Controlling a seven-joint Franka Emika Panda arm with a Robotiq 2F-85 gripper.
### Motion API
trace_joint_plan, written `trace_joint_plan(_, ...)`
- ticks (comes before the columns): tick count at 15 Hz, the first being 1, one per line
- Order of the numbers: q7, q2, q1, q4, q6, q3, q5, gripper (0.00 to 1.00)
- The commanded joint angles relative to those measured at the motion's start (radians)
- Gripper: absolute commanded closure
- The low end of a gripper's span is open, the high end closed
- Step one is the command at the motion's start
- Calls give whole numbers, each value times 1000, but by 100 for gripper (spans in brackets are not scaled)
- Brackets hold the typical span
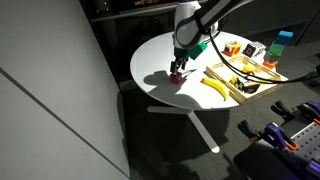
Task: Pick up the pink block and put it in the tray
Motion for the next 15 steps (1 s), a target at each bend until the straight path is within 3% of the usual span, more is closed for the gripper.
trace_joint_plan(1,-21,50,17,76,-22,-16,-22,0)
trace_joint_plan(8,-12,130,37,177,-23,-31,-35,0)
trace_joint_plan(9,-13,138,39,187,-22,-33,-36,25)
trace_joint_plan(10,-14,148,41,199,-23,-33,-36,27)
trace_joint_plan(15,4,164,54,241,-52,-49,-38,66)
